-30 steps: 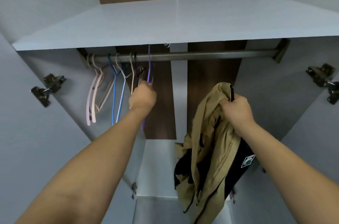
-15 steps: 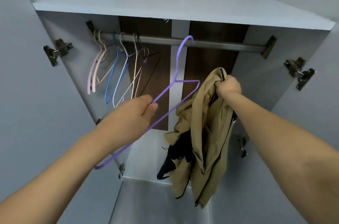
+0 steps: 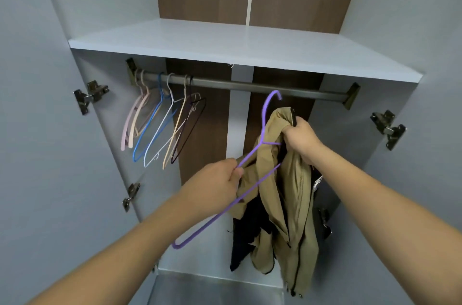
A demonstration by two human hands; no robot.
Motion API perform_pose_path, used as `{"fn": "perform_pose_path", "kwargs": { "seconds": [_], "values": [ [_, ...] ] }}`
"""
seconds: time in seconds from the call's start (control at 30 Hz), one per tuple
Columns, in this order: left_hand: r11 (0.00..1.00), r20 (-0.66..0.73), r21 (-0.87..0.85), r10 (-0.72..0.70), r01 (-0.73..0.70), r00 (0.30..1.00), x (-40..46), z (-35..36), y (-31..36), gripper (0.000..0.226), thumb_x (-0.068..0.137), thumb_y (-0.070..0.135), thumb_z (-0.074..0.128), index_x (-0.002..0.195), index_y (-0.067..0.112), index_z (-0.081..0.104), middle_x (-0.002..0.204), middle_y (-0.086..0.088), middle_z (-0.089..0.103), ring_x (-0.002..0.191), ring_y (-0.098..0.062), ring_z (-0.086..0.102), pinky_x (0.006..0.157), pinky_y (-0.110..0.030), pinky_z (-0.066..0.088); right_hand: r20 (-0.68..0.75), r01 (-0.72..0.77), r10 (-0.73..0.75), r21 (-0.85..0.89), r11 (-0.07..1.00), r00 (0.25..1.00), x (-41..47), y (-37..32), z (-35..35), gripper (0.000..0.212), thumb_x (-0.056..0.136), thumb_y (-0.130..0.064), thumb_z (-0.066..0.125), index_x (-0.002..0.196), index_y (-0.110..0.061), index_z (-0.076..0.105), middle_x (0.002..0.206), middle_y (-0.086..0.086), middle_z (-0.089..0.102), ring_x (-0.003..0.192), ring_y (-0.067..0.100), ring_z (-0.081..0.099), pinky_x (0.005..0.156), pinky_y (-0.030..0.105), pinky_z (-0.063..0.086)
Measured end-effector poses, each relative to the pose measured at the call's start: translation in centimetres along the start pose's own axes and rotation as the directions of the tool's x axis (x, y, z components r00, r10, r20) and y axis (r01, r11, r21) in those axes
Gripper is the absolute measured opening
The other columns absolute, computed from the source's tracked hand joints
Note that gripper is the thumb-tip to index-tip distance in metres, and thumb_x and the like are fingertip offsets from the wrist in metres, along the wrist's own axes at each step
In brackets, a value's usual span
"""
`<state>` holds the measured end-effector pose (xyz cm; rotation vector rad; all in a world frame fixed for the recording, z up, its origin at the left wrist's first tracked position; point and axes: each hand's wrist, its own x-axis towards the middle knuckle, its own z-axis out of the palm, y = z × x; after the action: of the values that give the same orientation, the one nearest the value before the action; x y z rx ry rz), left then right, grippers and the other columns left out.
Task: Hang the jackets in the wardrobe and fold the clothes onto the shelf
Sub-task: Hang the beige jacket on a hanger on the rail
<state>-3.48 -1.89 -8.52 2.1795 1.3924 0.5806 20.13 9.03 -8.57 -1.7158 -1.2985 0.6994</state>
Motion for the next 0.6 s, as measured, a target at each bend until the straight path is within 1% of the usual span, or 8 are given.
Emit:
{"fn": "perform_pose_path", "kwargs": {
  "seconds": [0.1, 0.17, 0.27, 0.4, 0.47, 0.53, 0.57, 0.6],
  "values": [
    [0.998, -0.081, -0.067, -0.018, 0.012, 0.997, 1.9, 1.5, -1.9, 0.033, 0.106, 0.032, 0.037, 0.073, 0.026, 0.04, 0.068, 0.001, 0.051, 0.064, -0.02, 0.051, 0.059, -0.037, 0.04, 0.021, 0.079, -0.081, 0.087, 0.993, 0.996, -1.8, -1.2, -0.6, 0.018, 0.093, -0.03, 0.053, 0.103, -0.023, 0.065, 0.098, 0.002, 0.069, 0.094, 0.021, 0.064, 0.089, 0.041, 0.053],
    [0.987, -0.136, -0.131, 0.073, -0.091, 0.988, 2.2, 1.8, -2.6, 0.031, 0.105, 0.035, 0.039, 0.075, 0.028, 0.044, 0.063, 0.003, 0.051, 0.059, -0.018, 0.05, 0.059, -0.041, 0.044, 0.023, 0.143, -0.145, 0.085, 0.986, 0.989, -2.8, -1.6, -1.6, 0.02, 0.093, -0.039, 0.054, 0.102, -0.025, 0.066, 0.099, -0.001, 0.067, 0.092, 0.017, 0.063, 0.086, 0.039, 0.052],
    [0.947, -0.216, -0.183, 0.223, -0.263, 0.951, 2.5, 1.4, -2.7, 0.03, 0.099, 0.047, 0.039, 0.075, 0.033, 0.049, 0.06, 0.007, 0.053, 0.054, -0.014, 0.049, 0.051, -0.029, 0.04, 0.016, 0.296, -0.298, -0.173, 0.939, 0.955, -3.3, -1.5, -3.4, 0.021, 0.086, -0.043, 0.059, 0.101, -0.032, 0.05, 0.103, -0.014, 0.045, 0.099, 0.009, 0.045, 0.083, 0.027, 0.041],
    [0.947, -0.228, -0.083, 0.286, -0.311, 0.931, 3.8, 0.2, -2.6, 0.031, 0.101, 0.044, 0.04, 0.074, 0.032, 0.049, 0.065, 0.016, 0.055, 0.059, -0.005, 0.052, 0.052, -0.022, 0.038, 0.113, 0.48, -0.474, -0.366, 0.797, 0.873, -2.8, -1.4, -4.1, 0.027, 0.083, -0.04, 0.059, 0.104, -0.028, 0.048, 0.107, -0.013, 0.043, 0.117, 0.014, 0.034, 0.108, 0.029, 0.023],
    [0.976, -0.187, 0.005, 0.215, -0.218, 0.958, 4.9, -0.5, -2.6, 0.027, 0.103, 0.038, 0.041, 0.078, 0.031, 0.05, 0.069, 0.01, 0.057, 0.066, -0.006, 0.055, 0.059, -0.028, 0.042, 0.191, 0.455, -0.413, -0.375, 0.808, 0.89, -2.3, -1.3, -3.8, 0.025, 0.085, -0.042, 0.058, 0.096, -0.019, 0.061, 0.097, -0.007, 0.061, 0.1, 0.014, 0.055, 0.09, 0.029, 0.045],
    [0.995, -0.244, 0.1, 0.025, -0.001, 0.969, 5.6, -0.8, -2.6, 0.007, 0.1, 0.03, 0.047, 0.098, 0.028, 0.053, 0.091, 0.003, 0.062, 0.088, -0.018, 0.06, 0.075, -0.038, 0.046, 0.167, 0.369, -0.331, -0.334, 0.867, 0.929, -2.1, -0.7, -2.9, 0.024, 0.087, -0.041, 0.054, 0.086, -0.019, 0.065, 0.084, -0.003, 0.066, 0.081, 0.015, 0.062, 0.072, 0.033, 0.051],
    [0.973, -0.42, 0.2, -0.022, 0.116, 0.907, 5.6, -0.5, -2.6, 0.015, 0.094, 0.024, 0.054, 0.109, 0.025, 0.053, 0.105, -0.002, 0.059, 0.099, -0.024, 0.056, 0.083, -0.041, 0.042, 0.102, 0.318, -0.301, -0.316, 0.894, 0.948, -2.1, -0.3, -2.5, 0.025, 0.087, -0.042, 0.053, 0.082, -0.02, 0.065, 0.08, -0.003, 0.065, 0.077, 0.014, 0.061, 0.068, 0.033, 0.05],
    [0.941, -0.612, 0.269, 0.002, 0.206, 0.791, 5.2, 0.3, -2.8, 0.029, 0.085, 0.02, 0.058, 0.114, 0.022, 0.052, 0.112, -0.005, 0.054, 0.103, -0.027, 0.05, 0.087, -0.042, 0.038, 0.025, 0.259, -0.264, -0.288, 0.922, 0.964, -2.0, -0.1, -2.2, 0.025, 0.086, -0.043, 0.052, 0.08, -0.022, 0.064, 0.077, -0.004, 0.064, 0.075, 0.014, 0.06, 0.064, 0.031, 0.047]
  ]
}}
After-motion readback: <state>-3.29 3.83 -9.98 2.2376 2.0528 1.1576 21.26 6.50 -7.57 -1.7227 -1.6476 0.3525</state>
